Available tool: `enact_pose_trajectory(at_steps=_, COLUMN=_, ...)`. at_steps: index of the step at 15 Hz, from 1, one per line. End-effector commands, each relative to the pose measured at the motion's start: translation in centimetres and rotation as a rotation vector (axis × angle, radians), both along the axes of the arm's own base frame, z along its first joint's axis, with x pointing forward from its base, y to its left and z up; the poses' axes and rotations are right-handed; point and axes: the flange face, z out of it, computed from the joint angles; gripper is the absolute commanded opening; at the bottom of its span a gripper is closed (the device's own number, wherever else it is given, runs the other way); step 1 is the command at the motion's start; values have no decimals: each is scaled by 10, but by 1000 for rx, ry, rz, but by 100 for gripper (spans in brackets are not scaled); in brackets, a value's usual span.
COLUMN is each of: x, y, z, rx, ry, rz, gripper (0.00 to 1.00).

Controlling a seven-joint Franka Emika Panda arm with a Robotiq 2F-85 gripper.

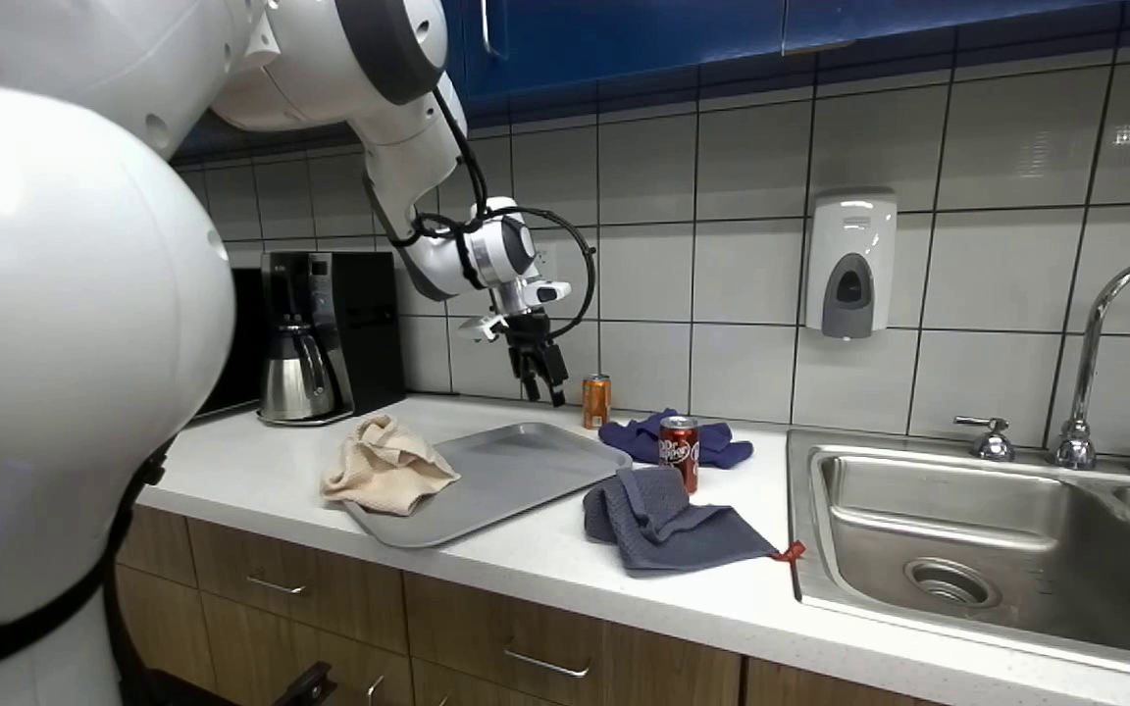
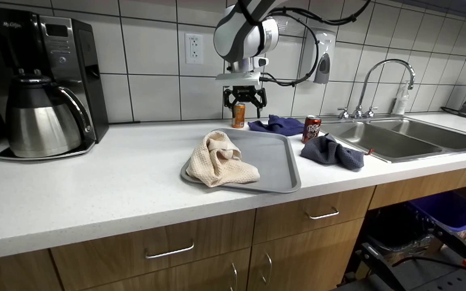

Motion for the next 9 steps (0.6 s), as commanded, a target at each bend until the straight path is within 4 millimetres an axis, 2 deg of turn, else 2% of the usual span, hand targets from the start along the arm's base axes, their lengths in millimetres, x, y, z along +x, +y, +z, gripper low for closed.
enact_pose_trajectory(at_steps=1, x=-30, y=10, z=11, rx=21, ry=54, rz=0, gripper=100)
enact_pose_trajectory(at_steps=9, x=-68, y=42, z=12, rx=75, ry=98, rz=86, gripper=100)
